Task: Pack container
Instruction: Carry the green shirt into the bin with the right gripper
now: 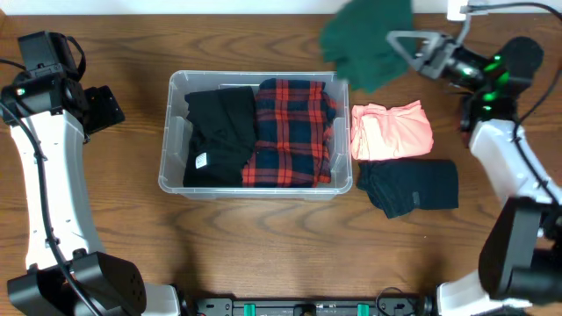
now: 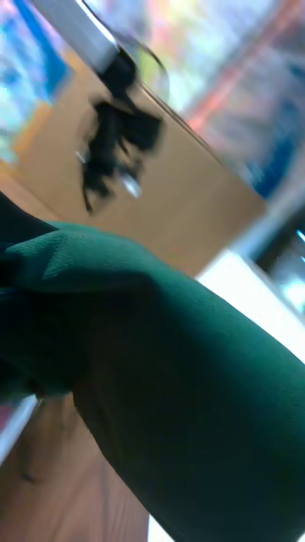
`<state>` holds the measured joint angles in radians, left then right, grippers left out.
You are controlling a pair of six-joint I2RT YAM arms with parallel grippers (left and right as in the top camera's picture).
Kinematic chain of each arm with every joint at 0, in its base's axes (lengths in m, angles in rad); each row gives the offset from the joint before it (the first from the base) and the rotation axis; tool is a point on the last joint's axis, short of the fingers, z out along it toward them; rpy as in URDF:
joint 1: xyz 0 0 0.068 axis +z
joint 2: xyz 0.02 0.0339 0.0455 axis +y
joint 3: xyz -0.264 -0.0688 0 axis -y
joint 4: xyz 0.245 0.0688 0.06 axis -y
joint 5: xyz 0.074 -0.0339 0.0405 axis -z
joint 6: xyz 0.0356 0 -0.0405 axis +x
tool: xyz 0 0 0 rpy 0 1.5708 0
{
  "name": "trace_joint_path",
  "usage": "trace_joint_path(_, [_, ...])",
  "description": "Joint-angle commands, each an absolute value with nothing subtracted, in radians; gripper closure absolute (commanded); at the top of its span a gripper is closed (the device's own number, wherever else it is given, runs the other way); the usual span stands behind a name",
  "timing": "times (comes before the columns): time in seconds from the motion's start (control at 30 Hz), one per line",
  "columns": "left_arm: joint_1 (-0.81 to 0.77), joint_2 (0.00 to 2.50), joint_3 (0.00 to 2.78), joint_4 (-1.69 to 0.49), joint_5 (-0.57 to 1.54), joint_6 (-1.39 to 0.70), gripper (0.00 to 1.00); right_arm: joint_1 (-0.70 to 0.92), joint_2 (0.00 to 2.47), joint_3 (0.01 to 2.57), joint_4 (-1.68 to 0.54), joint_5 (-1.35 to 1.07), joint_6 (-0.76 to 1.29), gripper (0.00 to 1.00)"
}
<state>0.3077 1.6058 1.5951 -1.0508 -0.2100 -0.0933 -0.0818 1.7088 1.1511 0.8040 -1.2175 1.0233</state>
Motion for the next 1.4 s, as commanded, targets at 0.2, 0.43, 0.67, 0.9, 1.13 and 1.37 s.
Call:
trace_joint_path(0.2, [0.311,1.594,1.608,-1.054,-0.221,-0.091,0.02,0.254,1.655,1.166,0.567,-1.103,0.931,0.99])
trace_joint_path(0.43, [0.311,1.594,1.608,-1.054,-0.221,-0.091,0.02,0.486,1.655,1.166,0.244,-0.688,0.733,0.99])
trace_joint_path(0.67, [0.311,1.594,1.608,-1.054,-0.221,-0.091,0.02,0.641,1.655,1.166,0.307,-0.635,0.695,0.99])
trace_joint_path(0.9, [0.311,1.594,1.608,-1.054,-0.221,-0.091,0.02,0.728,1.663,1.166,0.155,-0.477,0.708,0.99])
trace_joint_path(1.13, [0.311,1.594,1.608,-1.054,-0.221,-0.091,0.02,0.738,1.752,1.164,-0.057,-0.408,0.630,0.99])
trace_joint_path(1.37, [0.311,1.594,1.608,-1.054,-0.221,-0.091,0.02,0.733,1.824,1.164,-0.189,-0.306,0.556,0.99])
